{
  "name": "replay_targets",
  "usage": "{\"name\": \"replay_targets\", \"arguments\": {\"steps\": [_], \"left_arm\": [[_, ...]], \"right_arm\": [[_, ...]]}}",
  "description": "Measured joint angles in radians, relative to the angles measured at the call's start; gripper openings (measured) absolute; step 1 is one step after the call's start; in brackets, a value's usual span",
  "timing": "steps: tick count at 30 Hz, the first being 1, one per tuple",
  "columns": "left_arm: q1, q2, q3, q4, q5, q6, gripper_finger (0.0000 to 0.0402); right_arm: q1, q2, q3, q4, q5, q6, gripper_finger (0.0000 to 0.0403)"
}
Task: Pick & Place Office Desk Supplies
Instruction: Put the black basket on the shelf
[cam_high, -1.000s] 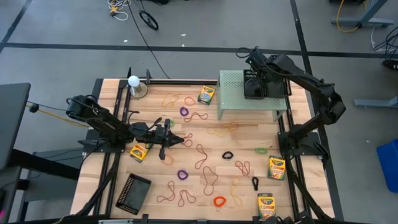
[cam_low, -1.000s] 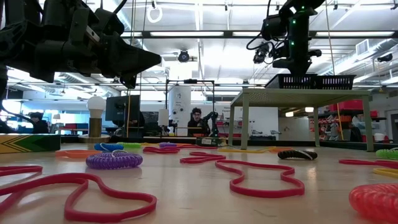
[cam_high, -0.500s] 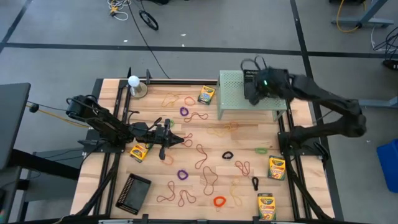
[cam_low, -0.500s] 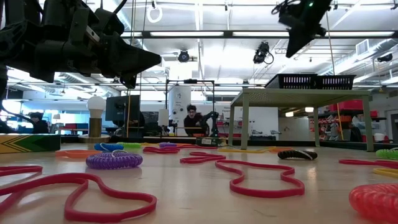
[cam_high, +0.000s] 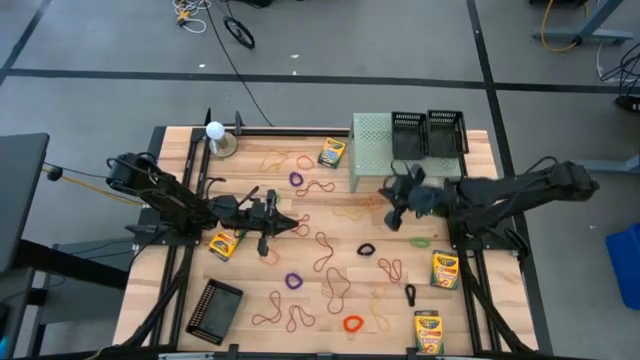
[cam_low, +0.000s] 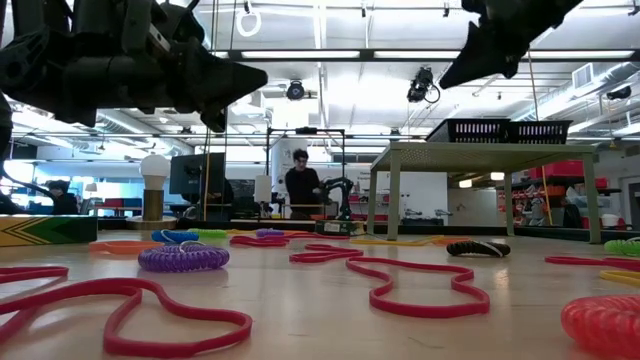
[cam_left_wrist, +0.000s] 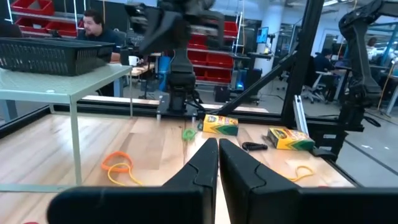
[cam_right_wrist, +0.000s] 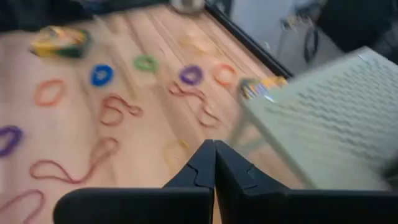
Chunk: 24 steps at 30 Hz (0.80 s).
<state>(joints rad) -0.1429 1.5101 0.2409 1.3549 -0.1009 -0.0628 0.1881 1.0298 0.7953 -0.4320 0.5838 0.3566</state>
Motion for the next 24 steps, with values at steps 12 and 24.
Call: {"name": "replay_targets", "arguments": {"steps": [12, 24], "left_arm": [[0.006, 0.000, 0.031, 0.012, 0.019, -0.090, 0.0021], [-0.060, -0.056, 0.096, -0.228, 0.167, -0.280, 0.0006]], "right_arm": [[0.100, 0.088, -0.294, 0.785, 0.036, -0.122, 0.0004], [0.088, 0.102, -0.331, 0.832, 0.033, -0.197, 0.0022]]}}
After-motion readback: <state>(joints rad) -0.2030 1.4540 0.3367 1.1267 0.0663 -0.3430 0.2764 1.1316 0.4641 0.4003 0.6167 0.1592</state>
